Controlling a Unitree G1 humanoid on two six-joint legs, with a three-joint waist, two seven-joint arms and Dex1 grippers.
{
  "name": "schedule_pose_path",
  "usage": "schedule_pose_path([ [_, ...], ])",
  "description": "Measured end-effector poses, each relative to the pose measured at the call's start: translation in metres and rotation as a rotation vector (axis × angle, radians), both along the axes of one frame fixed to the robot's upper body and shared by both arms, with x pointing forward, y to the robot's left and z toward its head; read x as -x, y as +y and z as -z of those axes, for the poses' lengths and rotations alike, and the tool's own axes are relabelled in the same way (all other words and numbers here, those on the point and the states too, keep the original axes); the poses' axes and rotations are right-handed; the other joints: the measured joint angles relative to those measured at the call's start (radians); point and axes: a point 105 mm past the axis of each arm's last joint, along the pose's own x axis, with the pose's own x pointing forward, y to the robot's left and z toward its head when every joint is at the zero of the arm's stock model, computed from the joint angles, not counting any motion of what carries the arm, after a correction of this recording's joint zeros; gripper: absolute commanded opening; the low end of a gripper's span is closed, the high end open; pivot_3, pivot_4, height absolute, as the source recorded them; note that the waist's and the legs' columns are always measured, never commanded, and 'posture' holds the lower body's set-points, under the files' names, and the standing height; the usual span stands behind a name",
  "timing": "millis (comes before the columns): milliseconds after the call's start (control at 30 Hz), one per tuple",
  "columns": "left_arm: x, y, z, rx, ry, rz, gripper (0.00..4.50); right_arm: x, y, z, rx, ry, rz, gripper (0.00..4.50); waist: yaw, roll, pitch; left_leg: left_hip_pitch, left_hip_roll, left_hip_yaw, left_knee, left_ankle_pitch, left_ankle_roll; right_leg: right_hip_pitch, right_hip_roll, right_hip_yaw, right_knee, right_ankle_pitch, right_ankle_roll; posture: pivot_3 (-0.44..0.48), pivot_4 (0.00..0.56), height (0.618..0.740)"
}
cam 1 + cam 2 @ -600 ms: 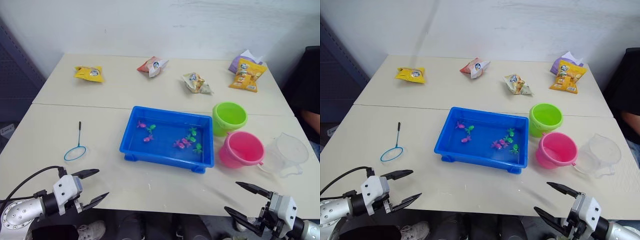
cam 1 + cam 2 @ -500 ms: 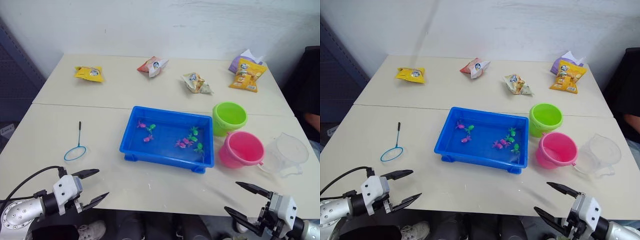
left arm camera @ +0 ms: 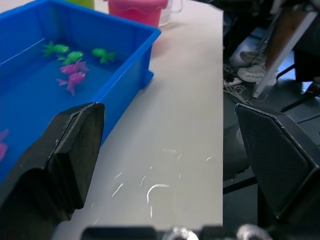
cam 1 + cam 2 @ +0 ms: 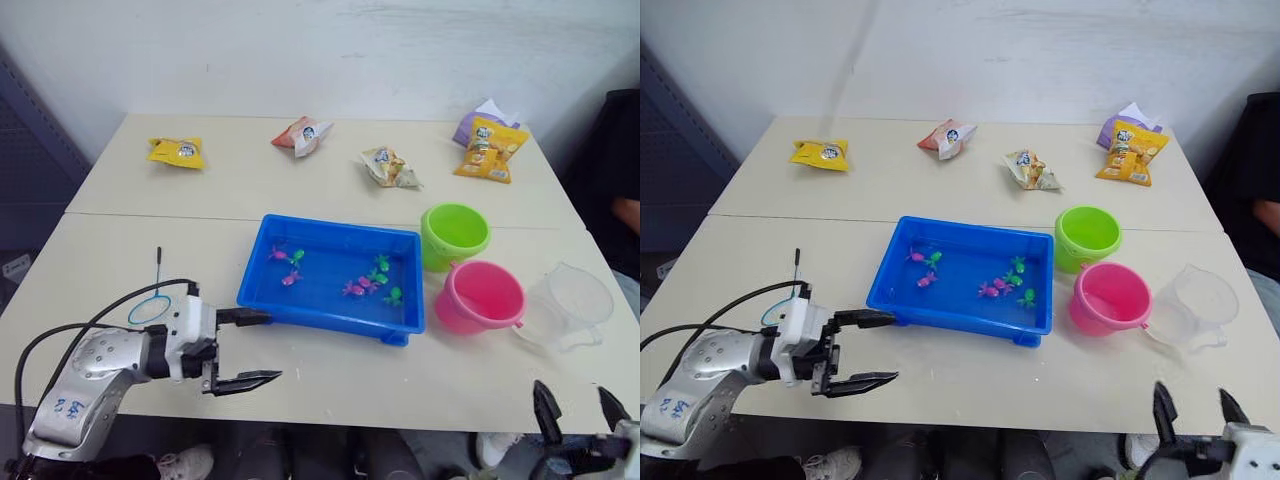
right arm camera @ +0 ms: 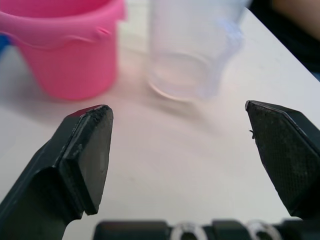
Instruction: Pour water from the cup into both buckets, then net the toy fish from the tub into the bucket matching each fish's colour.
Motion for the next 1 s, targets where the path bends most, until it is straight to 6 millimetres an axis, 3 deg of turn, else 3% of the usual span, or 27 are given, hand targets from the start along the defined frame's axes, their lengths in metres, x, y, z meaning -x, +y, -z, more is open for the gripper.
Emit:
schedule_pose_path([
  [167, 0.004, -0.012, -0.002, 0.011, 0.004, 0.069, 4.47, -0.026, -0.007, 0.003, -0.028, 0.009, 0.07, 4.5, 0.002, 0.001, 0.0, 0.0, 0.0, 0.0, 0.0, 0.003, 0.005, -0.001, 0.0, 0.0, 0.001, 0.0, 0.0, 0.0, 0.15, 0.738],
  [333, 0.0, -0.015, -0.009, 0.014, -0.018, 0.078, 4.47, -0.046, -0.03, 0.007, -0.029, -0.004, 0.175, 4.5, 0.005, 0.002, -0.001, 0.0, -0.001, 0.0, 0.0, 0.004, 0.007, 0.0, 0.0, 0.0, 0.002, 0.0, 0.0, 0.0, 0.15, 0.738],
  [800, 0.002, -0.023, -0.003, 0.028, 0.013, 0.095, 4.47, -0.067, -0.067, 0.013, -0.041, -0.045, 0.366, 4.5, 0.003, 0.001, 0.0, 0.0, -0.001, 0.001, 0.001, 0.006, 0.005, 0.0, 0.002, 0.0, 0.004, 0.0, 0.002, 0.0, 0.15, 0.738],
  [1000, 0.001, -0.024, -0.002, 0.034, 0.006, 0.09, 4.47, -0.075, -0.073, 0.011, -0.075, -0.092, 0.432, 4.5, 0.003, 0.001, 0.0, 0.0, -0.001, 0.001, 0.001, 0.007, 0.005, 0.0, 0.002, 0.0, 0.004, 0.0, 0.002, 0.0, 0.15, 0.738],
])
